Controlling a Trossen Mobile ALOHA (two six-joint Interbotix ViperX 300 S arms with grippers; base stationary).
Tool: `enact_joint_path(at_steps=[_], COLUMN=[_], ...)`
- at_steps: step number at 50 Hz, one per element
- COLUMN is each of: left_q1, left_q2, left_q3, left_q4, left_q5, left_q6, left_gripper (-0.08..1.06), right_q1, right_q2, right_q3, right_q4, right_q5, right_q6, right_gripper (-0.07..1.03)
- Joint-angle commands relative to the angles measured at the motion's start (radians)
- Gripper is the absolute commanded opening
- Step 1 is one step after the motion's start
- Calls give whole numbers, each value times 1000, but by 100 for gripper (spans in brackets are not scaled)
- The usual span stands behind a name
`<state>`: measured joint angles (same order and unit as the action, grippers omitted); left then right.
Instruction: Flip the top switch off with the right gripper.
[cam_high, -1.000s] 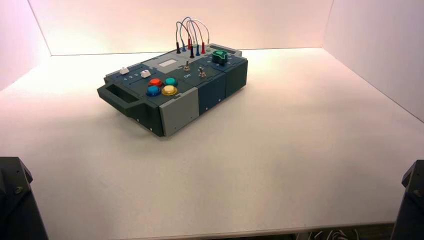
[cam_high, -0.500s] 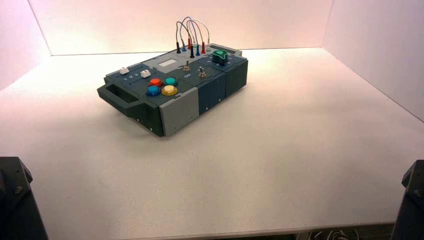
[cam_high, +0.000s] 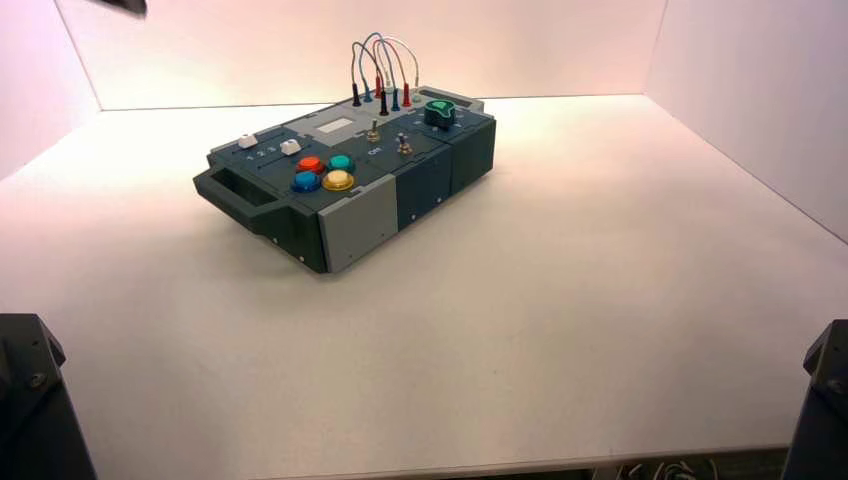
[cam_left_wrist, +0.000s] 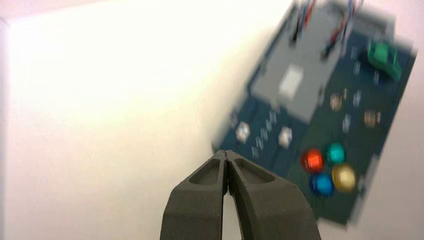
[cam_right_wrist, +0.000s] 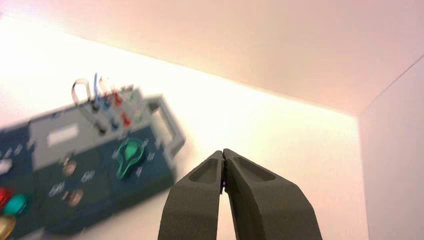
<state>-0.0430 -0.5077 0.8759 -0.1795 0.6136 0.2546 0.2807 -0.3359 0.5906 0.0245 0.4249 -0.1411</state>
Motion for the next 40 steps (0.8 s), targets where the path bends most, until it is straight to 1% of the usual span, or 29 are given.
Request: enact_joint_path(at_steps=[1,2,3,4,9,12,14,15,16,21,25,26,27,30,31,33,34,37,40], left_q1=[-5,-5,-8,-9,-29,-54,-71,-74,-81,-103,-107,-107,-107,-107,-107,-107,-107,-109,-110], left_q2=[57,57,83,94,141,175,196,201,212,259,296,307,316,337,344,354,362,377,394], left_q3=[-51,-51,-58,-67,-92,-109,-120,-123,-127,-147,-160,-163,-164,-164,-164,-161,-160,-158,-158], left_q4=[2,2,0,0,0,0,0,0,0,0,0,0,0,0,0,0,0,0,0], left_q5=[67,67,84,92,121,149,167,172,178,196,204,207,207,215,216,221,221,224,224], left_q6=[5,5,5,5,9,26,41,44,49,55,58,58,60,63,66,71,75,78,80], left_gripper=[-3,-3,-3,-3,-3,-3,-3,-3,-3,-3,-3,-3,-3,-3,-3,-3,-3,-3,-3], right_q1=[6,6,9,11,20,25,26,26,28,28,28,28,28,28,28,28,28,28,28], right_q2=[5,5,9,11,25,38,46,52,55,78,107,110,118,140,144,158,163,183,196], right_q3=[-78,-78,-92,-98,-117,-132,-138,-143,-143,-155,-166,-167,-170,-186,-189,-201,-206,-224,-235], right_q4=[6,6,11,11,15,23,31,37,41,78,106,110,115,135,138,152,156,179,193], right_q5=[124,124,156,170,204,230,244,253,258,285,304,307,311,334,341,362,367,394,402], right_q6=[-9,-9,-15,-18,-43,-64,-74,-83,-86,-146,-213,-219,-236,-281,-288,-319,-328,-374,-399], right_gripper=[-2,-2,-2,-2,-2,-2,-2,-2,-2,-2,-2,-2,-2,-2,-2,-2,-2,-2,-2])
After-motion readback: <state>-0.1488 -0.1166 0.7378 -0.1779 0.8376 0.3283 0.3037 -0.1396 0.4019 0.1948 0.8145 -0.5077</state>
